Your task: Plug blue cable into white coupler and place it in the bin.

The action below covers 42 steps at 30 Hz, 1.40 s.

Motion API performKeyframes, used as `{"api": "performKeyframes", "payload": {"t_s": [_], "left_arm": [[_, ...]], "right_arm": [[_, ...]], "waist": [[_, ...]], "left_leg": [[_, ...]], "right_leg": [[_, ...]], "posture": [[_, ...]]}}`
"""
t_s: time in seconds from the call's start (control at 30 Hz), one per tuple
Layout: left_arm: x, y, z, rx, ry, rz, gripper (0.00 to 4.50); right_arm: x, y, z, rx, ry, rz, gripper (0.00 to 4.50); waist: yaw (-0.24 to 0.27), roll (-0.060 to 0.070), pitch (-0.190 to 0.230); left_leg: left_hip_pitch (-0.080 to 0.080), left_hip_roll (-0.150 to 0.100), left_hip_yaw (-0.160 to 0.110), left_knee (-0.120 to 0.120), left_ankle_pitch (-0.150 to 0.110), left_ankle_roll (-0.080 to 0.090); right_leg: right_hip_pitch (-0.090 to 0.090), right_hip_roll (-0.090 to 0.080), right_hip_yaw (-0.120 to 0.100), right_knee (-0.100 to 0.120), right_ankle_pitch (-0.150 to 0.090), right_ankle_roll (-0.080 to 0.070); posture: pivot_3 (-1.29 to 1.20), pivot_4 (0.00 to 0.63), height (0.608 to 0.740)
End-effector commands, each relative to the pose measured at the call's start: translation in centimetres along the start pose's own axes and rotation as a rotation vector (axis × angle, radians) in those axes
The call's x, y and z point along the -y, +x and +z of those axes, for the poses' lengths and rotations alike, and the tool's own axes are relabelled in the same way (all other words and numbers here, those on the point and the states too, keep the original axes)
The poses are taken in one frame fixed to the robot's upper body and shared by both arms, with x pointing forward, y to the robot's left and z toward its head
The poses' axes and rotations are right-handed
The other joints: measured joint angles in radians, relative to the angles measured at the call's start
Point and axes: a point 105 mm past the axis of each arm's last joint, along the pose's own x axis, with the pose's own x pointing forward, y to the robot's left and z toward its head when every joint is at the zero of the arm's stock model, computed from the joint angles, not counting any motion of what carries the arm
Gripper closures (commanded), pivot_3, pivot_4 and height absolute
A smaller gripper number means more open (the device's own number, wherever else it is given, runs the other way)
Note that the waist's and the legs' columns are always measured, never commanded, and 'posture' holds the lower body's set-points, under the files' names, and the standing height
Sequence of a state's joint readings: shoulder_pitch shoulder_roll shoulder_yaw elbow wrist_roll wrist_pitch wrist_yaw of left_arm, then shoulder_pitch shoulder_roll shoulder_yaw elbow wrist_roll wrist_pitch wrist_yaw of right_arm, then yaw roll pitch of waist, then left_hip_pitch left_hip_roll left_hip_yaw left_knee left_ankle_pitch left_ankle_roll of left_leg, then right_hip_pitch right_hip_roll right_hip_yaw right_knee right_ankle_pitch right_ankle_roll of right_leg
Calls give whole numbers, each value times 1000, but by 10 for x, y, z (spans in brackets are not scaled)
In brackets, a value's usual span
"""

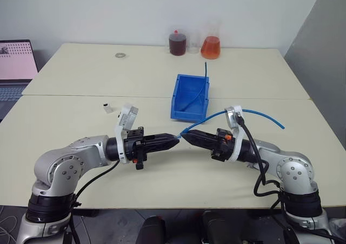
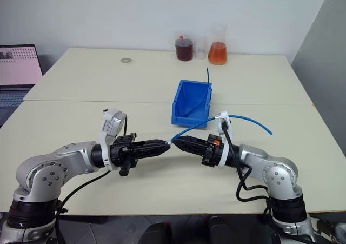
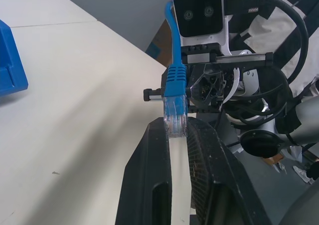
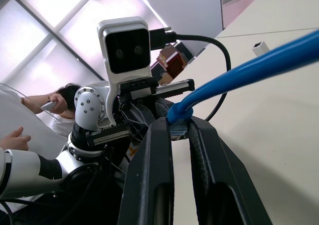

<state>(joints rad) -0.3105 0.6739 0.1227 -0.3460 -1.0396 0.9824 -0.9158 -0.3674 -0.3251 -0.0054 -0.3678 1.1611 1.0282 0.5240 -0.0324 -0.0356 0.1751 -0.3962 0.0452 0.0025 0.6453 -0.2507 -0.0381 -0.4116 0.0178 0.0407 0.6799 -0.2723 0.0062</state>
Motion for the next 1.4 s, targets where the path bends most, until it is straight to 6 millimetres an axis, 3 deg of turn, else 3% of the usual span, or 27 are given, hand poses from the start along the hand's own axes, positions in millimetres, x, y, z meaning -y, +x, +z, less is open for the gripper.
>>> {"api": "performKeyframes", "payload": {"t_s": [0.03, 0.17, 0.3, 0.6, 0.7, 0.83, 0.97, 1.13, 1.27, 1.4], "left_arm": [[0, -2, 0, -7, 47, 1, 4307], [-1, -2, -1, -11, 56, -5, 4307], [-4, -2, -3, -29, 73, 3, 3144], [-1, -5, -1, -74, 161, 56, 1402], [-4, -13, -3, -91, 200, 147, 898], [-28, -38, -6, 8, 209, 428, 83], [-62, -72, -12, 107, 245, 829, 0], [-99, -112, -22, 98, 258, 1297, 0], [-123, -131, -13, 88, 233, 1502, 0], [-142, -136, 0, 68, 218, 1586, 0]], "right_arm": [[-10, 2, 5, 11, -14, 54, 4338], [-10, 1, 4, 7, -9, 56, 4338], [-9, 1, 3, 4, -7, 50, 4338], [-1, -4, 7, 12, -40, 8, 4338], [5, -10, 11, 20, -66, -31, 4339], [16, -19, 15, 40, -96, -96, 4339], [23, -26, 12, 31, -119, -138, 4339], [24, -27, 9, 16, -134, -146, 4339], [24, -24, 9, 2, -148, -135, 4339], [23, -22, 11, 2, -158, -128, 4339]], "waist": [[0, 0, 0], [0, 0, 0], [0, 0, 0], [0, 0, 0], [-1, 0, 0], [-1, 0, 0], [1, 0, 0], [3, 0, 0], [5, -1, 0], [5, -1, 0]], "left_leg": [[0, 0, 0, 0, 0, 0], [0, 0, 0, 0, 0, 0], [0, 0, 0, 0, 0, 0], [-2, 0, 0, 0, 0, 0], [-2, 0, 0, 0, 0, 0], [-2, 1, 0, -1, 0, 0], [-2, 2, -1, -1, 0, 0], [-3, 1, 0, 0, 0, 0], [-3, 0, 0, 0, 0, 0], [-3, 0, 0, 1, 0, 0]], "right_leg": [[0, 0, 0, 0, 0, 0], [0, 0, 0, 0, 0, 0], [0, 0, 0, 0, 0, 0], [-2, 0, 0, 0, 0, 0], [-3, 0, 1, 0, 0, 0], [-4, -1, 2, 0, 0, 0], [-3, -2, 2, 0, 0, 0], [-3, -2, 1, 0, 1, 1], [-3, -2, 0, 0, 1, 1], [-2, -2, 0, 0, 1, 2]], "posture": [[0, 150, 740], [0, 150, 740], [0, 150, 740], [0, 150, 740], [0, 150, 740], [0, 150, 740], [0, 150, 740], [0, 150, 740], [0, 150, 740], [0, 150, 740]]}}
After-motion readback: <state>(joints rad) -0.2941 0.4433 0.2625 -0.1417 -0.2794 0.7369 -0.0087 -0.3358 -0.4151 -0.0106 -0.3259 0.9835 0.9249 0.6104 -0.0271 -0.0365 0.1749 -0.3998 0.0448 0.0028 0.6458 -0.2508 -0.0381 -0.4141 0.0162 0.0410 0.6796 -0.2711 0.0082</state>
